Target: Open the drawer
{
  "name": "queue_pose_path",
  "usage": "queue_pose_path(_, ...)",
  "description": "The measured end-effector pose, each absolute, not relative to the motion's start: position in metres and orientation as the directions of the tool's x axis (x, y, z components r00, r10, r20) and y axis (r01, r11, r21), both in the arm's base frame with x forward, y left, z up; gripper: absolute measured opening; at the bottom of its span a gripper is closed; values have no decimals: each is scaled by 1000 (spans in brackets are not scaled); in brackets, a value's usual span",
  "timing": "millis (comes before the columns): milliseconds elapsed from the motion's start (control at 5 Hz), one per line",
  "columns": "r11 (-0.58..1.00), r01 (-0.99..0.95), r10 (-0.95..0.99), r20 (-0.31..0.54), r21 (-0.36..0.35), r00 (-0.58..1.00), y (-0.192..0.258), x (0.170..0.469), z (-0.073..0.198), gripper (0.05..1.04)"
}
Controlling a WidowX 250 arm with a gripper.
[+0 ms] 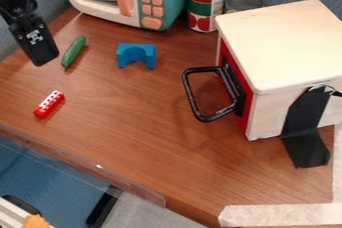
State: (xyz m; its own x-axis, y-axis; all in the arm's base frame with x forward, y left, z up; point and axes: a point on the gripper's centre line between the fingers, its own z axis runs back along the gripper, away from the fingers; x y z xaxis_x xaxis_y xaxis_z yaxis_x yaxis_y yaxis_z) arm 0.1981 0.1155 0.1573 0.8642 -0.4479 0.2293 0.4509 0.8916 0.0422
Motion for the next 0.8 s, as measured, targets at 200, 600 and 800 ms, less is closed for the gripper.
queue_pose_path(200,896,442,-437,224,27,871,114,197,152,999)
queue_pose_path(600,968,249,-250,276,39,928,92,192,137,999)
queue_pose_path(800,988,157,-152,314,7,937,72,198,130,999)
